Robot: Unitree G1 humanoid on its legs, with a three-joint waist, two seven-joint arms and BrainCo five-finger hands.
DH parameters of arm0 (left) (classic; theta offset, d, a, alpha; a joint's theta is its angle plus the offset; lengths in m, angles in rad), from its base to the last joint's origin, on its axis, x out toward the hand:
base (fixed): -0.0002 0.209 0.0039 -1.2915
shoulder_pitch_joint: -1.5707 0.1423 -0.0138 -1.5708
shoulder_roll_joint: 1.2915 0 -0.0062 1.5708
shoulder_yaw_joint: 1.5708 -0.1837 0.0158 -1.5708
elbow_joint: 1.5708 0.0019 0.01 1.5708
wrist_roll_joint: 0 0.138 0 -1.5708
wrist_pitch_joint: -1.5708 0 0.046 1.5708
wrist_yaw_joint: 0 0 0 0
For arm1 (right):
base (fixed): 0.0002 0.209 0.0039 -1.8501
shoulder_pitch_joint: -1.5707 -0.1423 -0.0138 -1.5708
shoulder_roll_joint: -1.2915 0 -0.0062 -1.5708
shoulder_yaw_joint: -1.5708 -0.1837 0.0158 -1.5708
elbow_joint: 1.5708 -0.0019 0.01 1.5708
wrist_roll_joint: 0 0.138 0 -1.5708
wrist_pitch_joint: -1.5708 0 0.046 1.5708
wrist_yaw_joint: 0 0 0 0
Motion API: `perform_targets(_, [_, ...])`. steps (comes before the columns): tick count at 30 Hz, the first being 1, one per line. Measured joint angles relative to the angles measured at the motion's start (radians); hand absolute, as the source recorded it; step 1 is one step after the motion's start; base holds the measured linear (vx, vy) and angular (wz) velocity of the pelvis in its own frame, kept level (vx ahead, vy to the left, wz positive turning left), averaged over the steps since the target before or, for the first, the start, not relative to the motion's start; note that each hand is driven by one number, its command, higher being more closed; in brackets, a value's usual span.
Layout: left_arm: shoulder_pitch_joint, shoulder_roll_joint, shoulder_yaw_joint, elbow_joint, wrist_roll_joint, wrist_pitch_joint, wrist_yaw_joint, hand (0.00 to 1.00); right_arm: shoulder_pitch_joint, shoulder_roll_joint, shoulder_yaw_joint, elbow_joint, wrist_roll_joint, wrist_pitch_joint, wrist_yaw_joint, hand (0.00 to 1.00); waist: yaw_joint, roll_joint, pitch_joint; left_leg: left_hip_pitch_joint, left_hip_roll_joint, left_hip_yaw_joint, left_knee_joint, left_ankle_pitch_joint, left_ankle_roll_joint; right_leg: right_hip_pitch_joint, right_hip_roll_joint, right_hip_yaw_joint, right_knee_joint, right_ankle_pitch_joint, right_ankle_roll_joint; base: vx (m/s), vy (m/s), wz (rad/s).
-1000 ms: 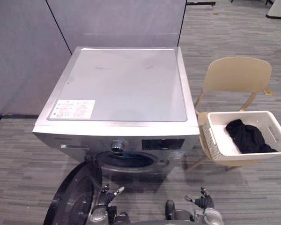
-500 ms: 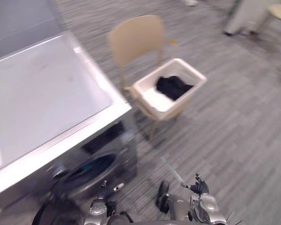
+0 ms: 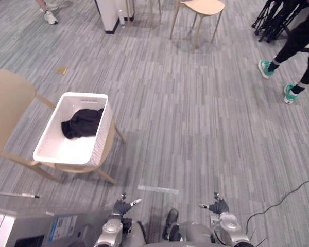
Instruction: Pick up the laundry basket with both hands and put the clothes into the washing machine.
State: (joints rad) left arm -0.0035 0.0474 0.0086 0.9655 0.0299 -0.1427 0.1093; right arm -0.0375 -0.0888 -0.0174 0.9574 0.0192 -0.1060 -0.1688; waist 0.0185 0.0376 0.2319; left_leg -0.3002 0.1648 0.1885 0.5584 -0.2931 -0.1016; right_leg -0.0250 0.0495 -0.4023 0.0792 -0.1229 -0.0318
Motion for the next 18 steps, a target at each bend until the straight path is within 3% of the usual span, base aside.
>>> perform_targets(2, [0.006, 0.006, 0.003, -0.024, -0.001, -0.007, 0.001, 0.0, -0.015, 0.005, -0.001, -0.002, 0.002, -0.003, -0.001, 0.0, 0.034, -0.01, 0.012, 0.005, -0.057, -0.049, -0.234, 0.198, -0.004, 0.054, -0.016, 0.035, -0.066, 0.01, 0.037, 0.29, 0.129, -0.42])
perform_targets(5, [0.003, 0.003, 0.005, -0.023, -0.001, -0.01, 0.0, 0.0, -0.03, 0.006, 0.011, -0.015, 0.0, -0.005, -0.001, 0.0, 0.047, -0.018, 0.013, -0.009, -0.103, -0.064, -0.191, 0.177, 0.065, 0.055, -0.052, 0.065, -0.043, 0.002, 0.063, 0.37, 0.179, -0.07])
perform_targets(6, [0.004, 0.003, 0.007, -0.023, -0.001, -0.013, 0.0, 0.0, -0.021, 0.02, 0.015, -0.021, -0.003, -0.005, 0.0, 0.0, 0.051, -0.024, 0.015, 0.023, -0.118, -0.058, -0.191, 0.14, 0.115, 0.051, -0.079, 0.092, 0.034, -0.03, 0.085, 0.54, 0.309, -0.09])
perform_targets(7, [0.004, 0.006, 0.004, -0.009, -0.001, -0.013, 0.0, 0.0, -0.026, 0.024, 0.015, -0.029, -0.004, -0.005, 0.0, 0.0, 0.05, -0.03, 0.018, 0.097, -0.128, -0.038, -0.215, 0.109, 0.129, -0.015, -0.131, 0.127, 0.264, -0.085, 0.124, 0.46, 0.267, -0.13])
perform_targets(8, [0.004, 0.009, 0.004, -0.001, -0.001, -0.013, 0.0, 0.0, -0.026, 0.025, 0.017, -0.037, -0.006, -0.005, 0.0, 0.0, 0.048, -0.033, 0.02, 0.125, -0.134, -0.031, -0.222, 0.106, 0.135, -0.058, -0.159, 0.14, 0.397, -0.09, 0.13, 0.55, 0.313, -0.09])
perform_targets(9, [0.006, 0.014, 0.002, 0.01, -0.001, -0.01, 0.0, 0.0, -0.027, 0.036, 0.029, -0.043, -0.011, -0.005, 0.001, 0.0, 0.046, -0.048, 0.029, 0.207, -0.155, -0.024, -0.239, 0.095, 0.153, -0.142, -0.229, 0.15, 0.69, -0.038, 0.094, 0.35, 0.183, 0.05])
perform_targets(11, [0.022, 0.028, 0.003, 0.004, 0.0, 0.002, 0.002, 0.0, -0.017, 0.046, 0.068, -0.045, -0.019, -0.005, 0.02, 0.0, 0.034, -0.053, 0.029, 0.354, -0.166, -0.054, -0.278, 0.07, 0.19, -0.212, -0.293, 0.117, 0.955, -0.054, 0.064, 0.56, 0.184, 0.34])
perform_targets(14, [0.032, 0.039, 0.005, -0.003, 0.0, 0.006, 0.003, 0.0, -0.023, 0.05, 0.077, -0.084, -0.029, -0.006, 0.022, 0.0, 0.021, -0.039, 0.033, 0.441, -0.142, -0.104, -0.334, 0.069, 0.19, -0.256, -0.286, 0.057, 0.835, -0.102, 0.071, 0.49, 0.029, 0.47])
perform_targets(15, [0.022, 0.039, 0.005, -0.01, -0.001, 0.008, 0.004, 0.0, -0.034, 0.048, 0.079, -0.094, -0.03, -0.007, 0.022, 0.0, 0.021, -0.036, 0.035, 0.451, -0.128, -0.13, -0.34, 0.069, 0.19, -0.281, -0.256, 0.051, 0.727, -0.104, 0.073, 0.48, -0.062, 0.61])
perform_targets(16, [0.012, 0.037, 0.003, -0.018, 0.0, 0.008, 0.006, 0.0, -0.046, 0.038, 0.095, -0.109, -0.03, -0.007, 0.022, 0.0, 0.021, -0.035, 0.035, 0.451, -0.111, -0.188, -0.338, 0.069, 0.19, -0.31, -0.195, 0.091, 0.542, -0.093, 0.077, 0.58, -0.13, 0.9])
perform_targets(17, [-0.009, 0.033, -0.004, -0.016, 0.0, 0.009, 0.007, 0.0, -0.045, 0.037, 0.096, -0.14, -0.029, -0.007, 0.019, 0.0, 0.018, -0.038, 0.034, 0.433, -0.1, -0.263, -0.313, 0.067, 0.186, -0.329, -0.129, 0.206, 0.32, -0.026, 0.107, 0.47, -0.164, 1.06])
perform_targets(18, [-0.02, 0.03, -0.007, -0.016, 0.0, 0.009, 0.008, 0.0, -0.04, 0.036, 0.097, -0.158, -0.028, -0.007, 0.016, 0.0, 0.011, -0.04, 0.034, 0.419, -0.1, -0.304, -0.291, 0.059, 0.169, -0.318, -0.102, 0.276, 0.205, 0.03, 0.117, 0.48, -0.219, 1.53])
